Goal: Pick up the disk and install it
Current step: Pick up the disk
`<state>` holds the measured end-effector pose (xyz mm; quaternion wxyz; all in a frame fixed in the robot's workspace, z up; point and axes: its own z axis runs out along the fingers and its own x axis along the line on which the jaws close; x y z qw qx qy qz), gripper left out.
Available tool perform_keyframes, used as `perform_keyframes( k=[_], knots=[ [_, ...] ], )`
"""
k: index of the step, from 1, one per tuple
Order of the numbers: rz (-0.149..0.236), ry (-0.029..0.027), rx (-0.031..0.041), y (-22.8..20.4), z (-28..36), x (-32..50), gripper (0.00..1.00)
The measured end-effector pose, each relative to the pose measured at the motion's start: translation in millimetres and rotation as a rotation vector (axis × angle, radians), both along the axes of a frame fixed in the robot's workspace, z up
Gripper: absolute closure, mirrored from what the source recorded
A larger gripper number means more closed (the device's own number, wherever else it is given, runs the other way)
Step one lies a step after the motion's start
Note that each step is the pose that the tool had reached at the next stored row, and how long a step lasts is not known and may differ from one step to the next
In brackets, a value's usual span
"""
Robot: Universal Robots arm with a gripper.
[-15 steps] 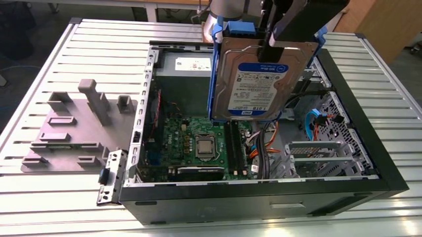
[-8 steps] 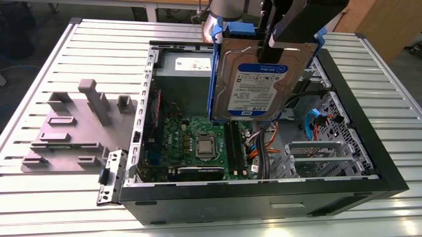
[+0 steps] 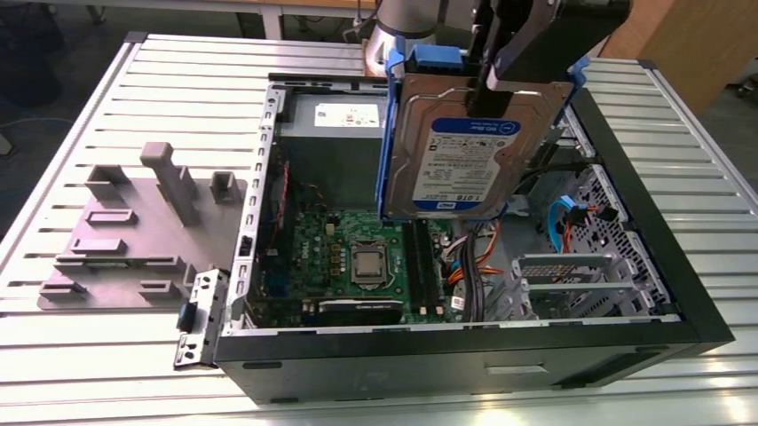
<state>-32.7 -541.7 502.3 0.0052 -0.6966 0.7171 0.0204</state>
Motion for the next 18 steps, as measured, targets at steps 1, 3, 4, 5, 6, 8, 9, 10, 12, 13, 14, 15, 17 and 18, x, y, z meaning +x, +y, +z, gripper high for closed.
perform_keyframes(
  k=[1,3,4,5,6,8,9,10,12,13,14,15,17,18],
  knots=[
    [0.000,0.0000,0.0000,0.0,-0.5,1.7,0.65],
    [0.000,0.0000,0.0001,-0.2,-1.3,4.8,0.65],
    [0.000,0.0001,0.0001,-0.3,-1.7,6.5,0.65],
    [0.000,0.0001,-0.0001,-0.4,-2.0,8.4,0.65],
    [0.000,0.0001,-0.0001,-0.5,-2.4,10.7,0.65],
    [0.000,0.0002,0.0000,-0.6,-3.0,15.1,0.65],
    [0.000,0.0002,0.0001,-0.6,-3.3,17.2,0.65],
    [0.000,0.0003,0.0000,-0.6,-3.6,19.4,0.65],
    [0.000,0.0003,0.0000,-0.7,-4.1,23.1,0.65],
    [0.000,0.0002,0.0000,-0.7,-4.3,24.7,0.65],
    [0.000,0.0003,-0.0001,-0.7,-4.4,25.9,0.65],
    [0.000,0.0003,-0.0001,-0.7,-4.5,26.8,0.65],
    [0.000,0.0003,-0.0001,-0.7,-4.5,27.0,0.65],
    [0.000,0.0003,0.0000,-0.7,-4.6,27.0,0.65]
  ],
)
